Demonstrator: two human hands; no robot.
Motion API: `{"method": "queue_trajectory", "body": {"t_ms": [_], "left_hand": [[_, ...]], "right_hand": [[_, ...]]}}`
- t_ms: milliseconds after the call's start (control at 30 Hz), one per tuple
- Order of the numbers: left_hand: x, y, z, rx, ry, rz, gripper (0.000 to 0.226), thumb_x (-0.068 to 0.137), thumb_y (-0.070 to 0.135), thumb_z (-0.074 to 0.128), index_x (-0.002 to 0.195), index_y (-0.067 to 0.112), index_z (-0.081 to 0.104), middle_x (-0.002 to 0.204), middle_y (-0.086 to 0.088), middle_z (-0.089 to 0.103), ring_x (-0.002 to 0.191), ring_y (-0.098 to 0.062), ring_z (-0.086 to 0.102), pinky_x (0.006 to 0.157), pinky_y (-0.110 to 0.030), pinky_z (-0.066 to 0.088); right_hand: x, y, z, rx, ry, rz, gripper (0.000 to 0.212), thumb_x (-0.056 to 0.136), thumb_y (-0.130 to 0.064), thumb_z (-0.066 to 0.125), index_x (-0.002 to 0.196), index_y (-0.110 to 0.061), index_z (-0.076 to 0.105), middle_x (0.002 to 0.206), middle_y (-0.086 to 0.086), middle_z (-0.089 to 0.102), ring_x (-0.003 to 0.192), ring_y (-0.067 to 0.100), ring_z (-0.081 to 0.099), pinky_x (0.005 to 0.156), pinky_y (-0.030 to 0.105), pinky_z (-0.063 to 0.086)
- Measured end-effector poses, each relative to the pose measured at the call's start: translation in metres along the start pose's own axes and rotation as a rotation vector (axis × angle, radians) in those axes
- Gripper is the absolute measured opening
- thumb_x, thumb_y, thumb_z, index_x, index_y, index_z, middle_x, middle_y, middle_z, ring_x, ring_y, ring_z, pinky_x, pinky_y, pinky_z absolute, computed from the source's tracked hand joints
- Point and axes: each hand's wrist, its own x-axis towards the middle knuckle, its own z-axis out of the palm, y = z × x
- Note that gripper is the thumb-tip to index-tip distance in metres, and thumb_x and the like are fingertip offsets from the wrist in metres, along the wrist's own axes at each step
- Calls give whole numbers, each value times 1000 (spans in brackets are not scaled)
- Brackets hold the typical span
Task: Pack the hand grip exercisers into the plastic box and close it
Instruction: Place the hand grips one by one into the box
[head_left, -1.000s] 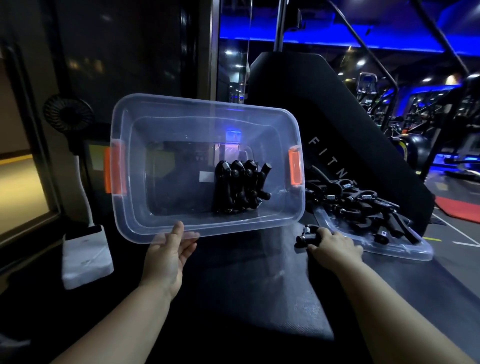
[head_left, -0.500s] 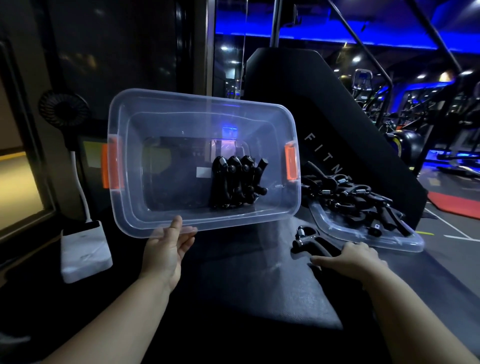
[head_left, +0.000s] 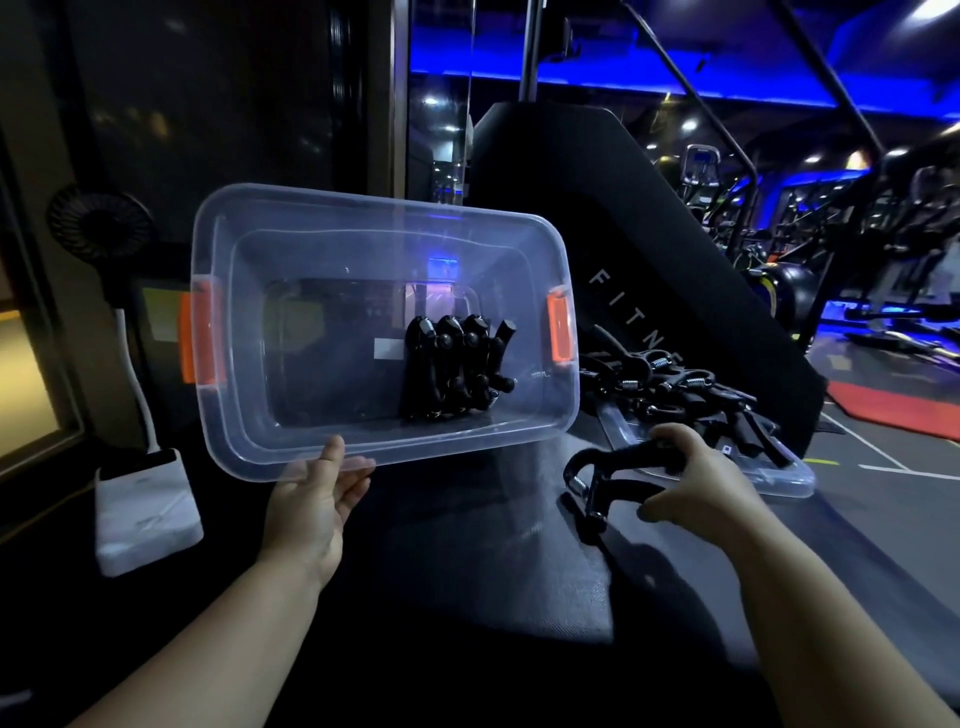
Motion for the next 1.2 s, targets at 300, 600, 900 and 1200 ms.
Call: {"method": "queue_trajectory", "body": {"t_ms": [300,600,900,1200], "left_hand": [[1,-1,-1,-1,-5,-1,20,92,27,58,80,10,56,66,-4,71,68,-11,69,75,-28,52],[6,-4,-4,-15,-18,-11,20,92,26,58,83,8,56,66,-5,71,68,-11,69,73,-29,50],[1,-1,-1,-37,-10,-2,20,93,23,56,79,10,55,64,-3,70,66,-11,68,73,-27,53],[3,-2,-2,-40,-35,1,26,95,26,53,78,7,56,65,-4,71,67,-11,69,74,-29,52]], "right_hand": [[4,-23,-7,225,44,-140,39,79,-14,72,111,-30,59,83,1,69,69,20,65,63,37,53],[13,-50,9,182,11,-171,25,84,-19,65,109,-21,59,88,-2,66,75,15,59,66,30,43],[6,-59,32,-41,-70,-58,16,91,-33,41,97,-18,42,84,6,58,73,25,61,70,41,55],[2,-65,24,-81,-194,-46,11,79,-19,63,88,-12,61,74,8,69,54,19,64,49,26,46]]}}
